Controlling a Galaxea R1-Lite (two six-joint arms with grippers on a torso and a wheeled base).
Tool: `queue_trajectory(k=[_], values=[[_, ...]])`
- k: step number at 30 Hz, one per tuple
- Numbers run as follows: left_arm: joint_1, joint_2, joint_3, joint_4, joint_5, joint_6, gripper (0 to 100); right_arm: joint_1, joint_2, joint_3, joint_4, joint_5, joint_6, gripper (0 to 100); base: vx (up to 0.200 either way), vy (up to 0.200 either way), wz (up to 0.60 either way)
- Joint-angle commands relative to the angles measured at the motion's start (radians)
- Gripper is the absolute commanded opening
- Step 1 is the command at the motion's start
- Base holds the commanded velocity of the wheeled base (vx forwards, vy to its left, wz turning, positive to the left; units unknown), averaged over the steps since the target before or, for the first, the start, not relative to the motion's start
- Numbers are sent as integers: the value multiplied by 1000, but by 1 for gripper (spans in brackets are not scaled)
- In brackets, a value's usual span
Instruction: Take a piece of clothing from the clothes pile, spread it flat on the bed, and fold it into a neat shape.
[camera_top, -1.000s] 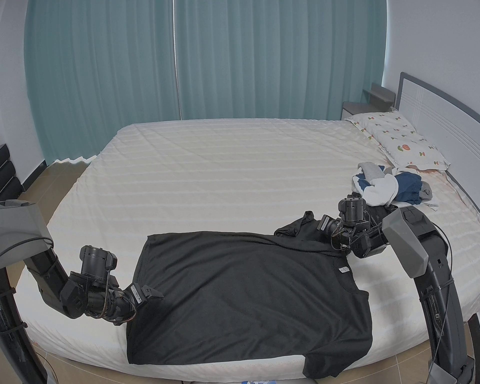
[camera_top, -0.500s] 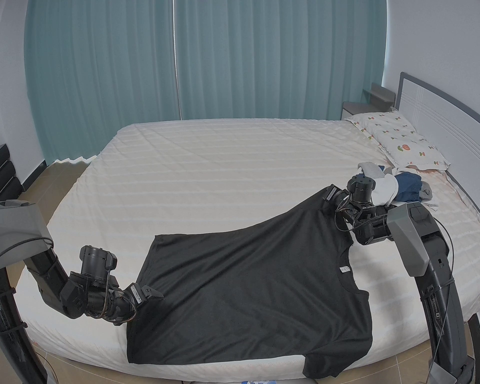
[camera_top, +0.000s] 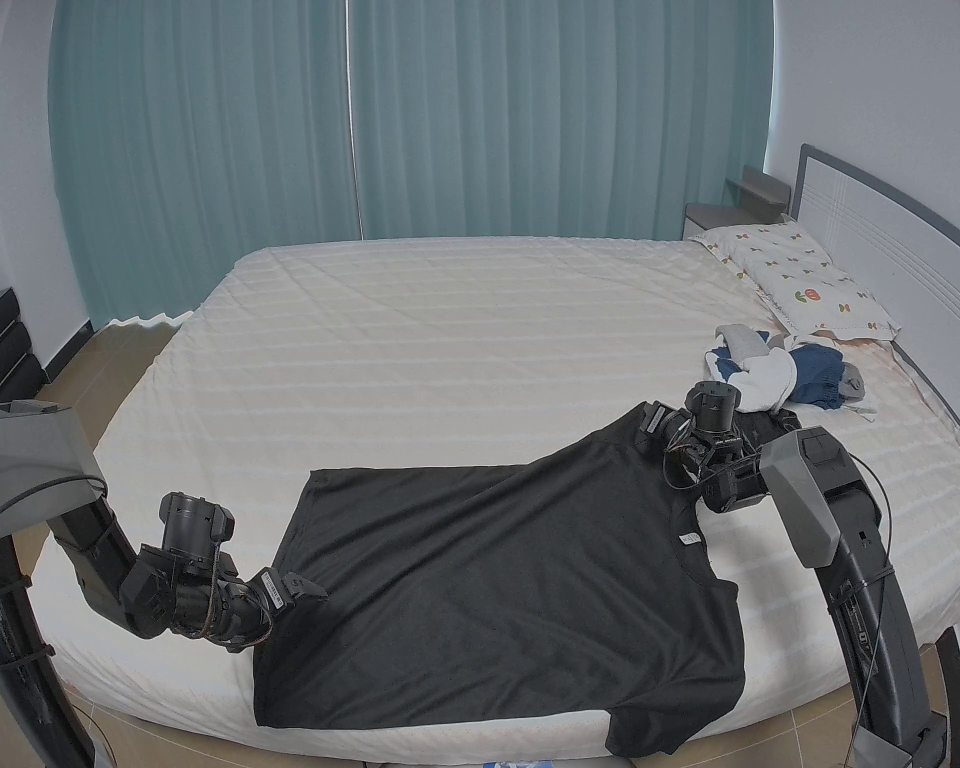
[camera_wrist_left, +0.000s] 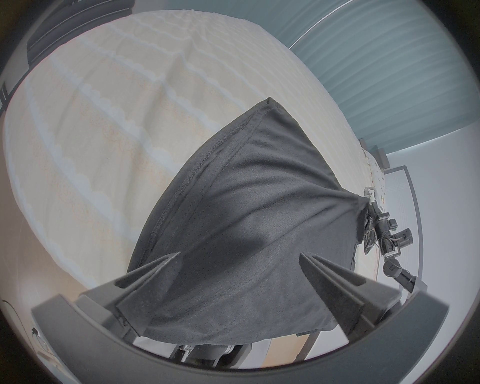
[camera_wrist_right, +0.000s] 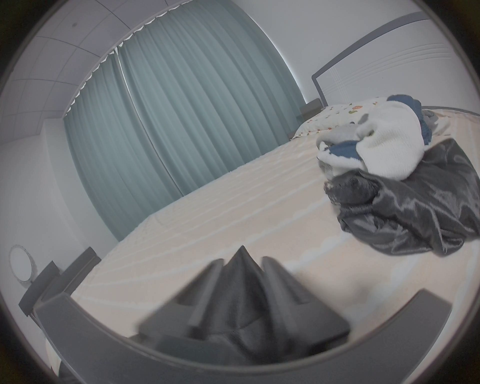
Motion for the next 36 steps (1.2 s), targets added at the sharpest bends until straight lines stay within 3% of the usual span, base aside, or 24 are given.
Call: queue_trajectory(k=[1, 9, 10, 11, 14, 18, 24, 29, 36], values=[[0, -1, 0, -1, 0, 0, 100, -2, 36, 0, 0, -7, -19, 100, 0, 0, 0], [1, -1, -3, -2, 0, -2, 100, -20, -60, 81, -7, -26, -27, 100, 0, 0, 0], [9, -4, -20, -13, 0, -43, 100, -27, -153, 228, -35, -25, -25, 100, 0, 0, 0], [9, -4, -22, -14, 0, -48, 100, -27, -158, 236, -38, -25, -25, 100, 0, 0, 0], [18, -29, -78, -53, 10, -146, 100, -37, -280, 474, -136, -14, -30, 100, 0, 0, 0], [34, -47, -135, -48, 12, -157, 100, -39, -371, 676, -224, 6, -27, 100, 0, 0, 0], [46, 23, -336, -47, 37, -155, 100, -34, -497, 977, -408, 10, 7, 100, 0, 0, 0], [64, 155, -534, -25, 33, -149, 100, -34, -587, 1143, -489, 12, 107, 100, 0, 0, 0], [83, 364, -896, 162, 38, -135, 100, -37, -633, 1367, -644, 16, 248, 100, 0, 0, 0]])
